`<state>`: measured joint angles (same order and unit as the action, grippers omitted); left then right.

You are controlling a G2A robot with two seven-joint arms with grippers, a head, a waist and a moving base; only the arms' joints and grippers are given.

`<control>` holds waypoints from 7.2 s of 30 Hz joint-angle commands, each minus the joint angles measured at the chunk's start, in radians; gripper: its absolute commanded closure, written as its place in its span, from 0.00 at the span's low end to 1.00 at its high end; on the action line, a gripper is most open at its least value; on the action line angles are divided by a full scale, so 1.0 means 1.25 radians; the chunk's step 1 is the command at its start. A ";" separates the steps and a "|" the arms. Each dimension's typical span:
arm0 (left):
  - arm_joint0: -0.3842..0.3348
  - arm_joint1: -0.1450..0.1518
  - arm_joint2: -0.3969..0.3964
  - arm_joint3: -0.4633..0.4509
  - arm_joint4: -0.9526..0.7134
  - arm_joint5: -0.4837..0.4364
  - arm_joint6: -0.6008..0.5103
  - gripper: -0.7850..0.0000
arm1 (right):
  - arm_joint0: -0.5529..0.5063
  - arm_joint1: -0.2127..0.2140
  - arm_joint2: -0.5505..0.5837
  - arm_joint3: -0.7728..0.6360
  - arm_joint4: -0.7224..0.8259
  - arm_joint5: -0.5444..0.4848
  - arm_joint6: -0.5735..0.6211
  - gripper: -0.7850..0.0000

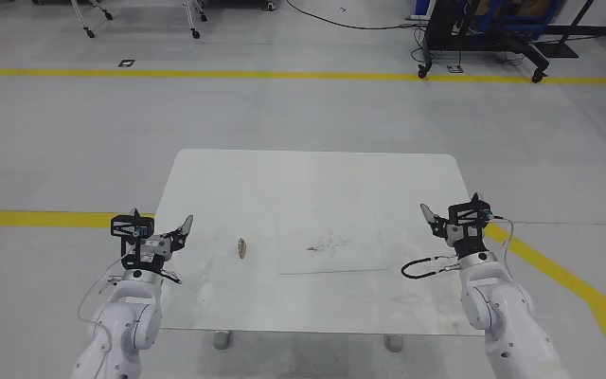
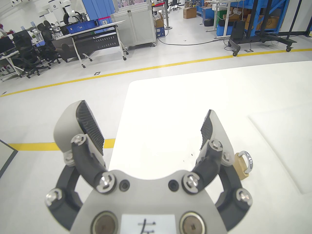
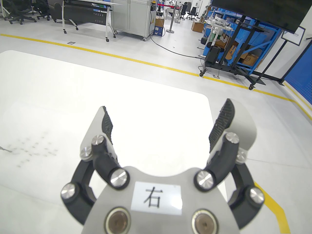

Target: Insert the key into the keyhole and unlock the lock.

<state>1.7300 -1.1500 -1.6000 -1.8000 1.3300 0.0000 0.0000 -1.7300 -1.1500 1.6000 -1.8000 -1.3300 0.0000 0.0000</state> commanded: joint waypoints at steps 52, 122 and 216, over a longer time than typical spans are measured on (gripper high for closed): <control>0.000 0.000 0.000 0.000 0.000 0.000 0.000 0.00 | 0.291 -0.023 -0.327 0.241 -0.026 -0.472 0.083 0.00; 0.000 0.000 0.000 0.000 0.000 0.000 0.000 0.00 | 0.715 -0.102 -0.660 0.755 -0.147 -0.753 -0.127 1.00; -0.522 -0.077 0.294 0.525 -0.580 -0.651 -0.170 0.00 | 0.517 -0.030 -0.425 0.696 0.440 -0.810 -0.222 1.00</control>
<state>1.0839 -1.2458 -1.2382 -1.1584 0.6514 -0.7884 -0.1875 -1.0843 -1.1890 1.0691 -0.9287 -0.8202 -1.0130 -0.3032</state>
